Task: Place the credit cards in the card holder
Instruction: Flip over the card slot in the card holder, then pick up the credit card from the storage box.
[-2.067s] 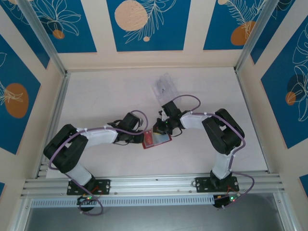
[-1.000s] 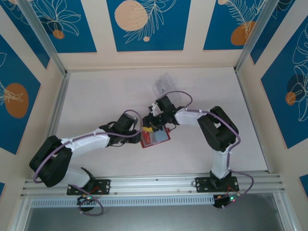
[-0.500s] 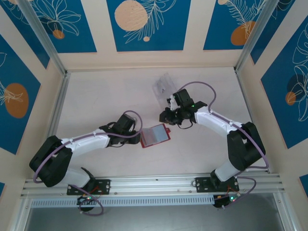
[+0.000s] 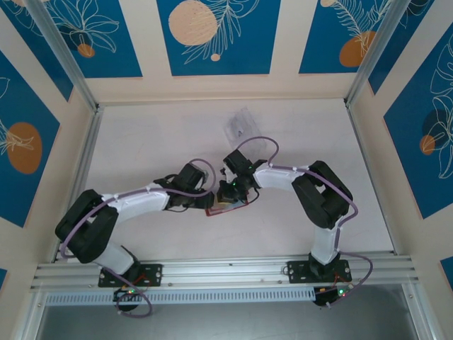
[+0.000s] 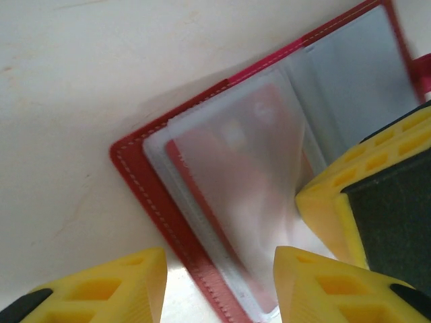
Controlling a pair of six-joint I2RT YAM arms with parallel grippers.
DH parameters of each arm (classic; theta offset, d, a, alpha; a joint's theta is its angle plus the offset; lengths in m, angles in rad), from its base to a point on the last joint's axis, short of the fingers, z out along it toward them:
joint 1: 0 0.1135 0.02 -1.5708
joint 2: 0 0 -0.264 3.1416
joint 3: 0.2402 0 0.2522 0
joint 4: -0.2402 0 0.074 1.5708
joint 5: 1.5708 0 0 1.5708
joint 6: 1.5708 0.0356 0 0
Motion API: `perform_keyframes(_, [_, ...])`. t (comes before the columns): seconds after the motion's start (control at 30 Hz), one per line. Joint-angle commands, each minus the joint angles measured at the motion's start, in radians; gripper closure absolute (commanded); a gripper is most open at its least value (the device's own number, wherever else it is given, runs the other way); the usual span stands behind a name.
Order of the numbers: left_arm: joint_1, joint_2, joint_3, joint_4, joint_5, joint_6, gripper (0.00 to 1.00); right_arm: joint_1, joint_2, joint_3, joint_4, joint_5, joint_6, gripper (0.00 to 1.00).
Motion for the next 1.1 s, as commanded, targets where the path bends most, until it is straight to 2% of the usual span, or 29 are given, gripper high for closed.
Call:
perform_keyframes(0.0, [-0.004, 0.038, 0.042, -0.009, 0.01, 0.012, 0.55, -0.004, -0.003, -0.018, 0.027, -0.022, 0.024, 0.89])
perform_keyframes(0.3, [-0.01, 0.087, 0.054, -0.016, -0.035, 0.014, 0.6, -0.068, -0.107, -0.013, -0.045, -0.031, -0.015, 0.87])
perform_keyframes(0.6, [-0.016, 0.106, 0.016, 0.003, -0.052, 0.018, 0.68, -0.193, -0.138, 0.193, -0.203, 0.126, -0.151, 0.71])
perform_keyframes(0.77, [-0.021, 0.113, 0.002, 0.023, -0.046, 0.015, 0.7, -0.242, -0.067, 0.402, -0.267, 0.308, -0.244, 0.64])
perform_keyframes(1.07, [-0.028, 0.128, 0.003, 0.036, -0.035, 0.018, 0.73, -0.287, 0.213, 0.808, -0.339, 0.442, -0.396, 0.57])
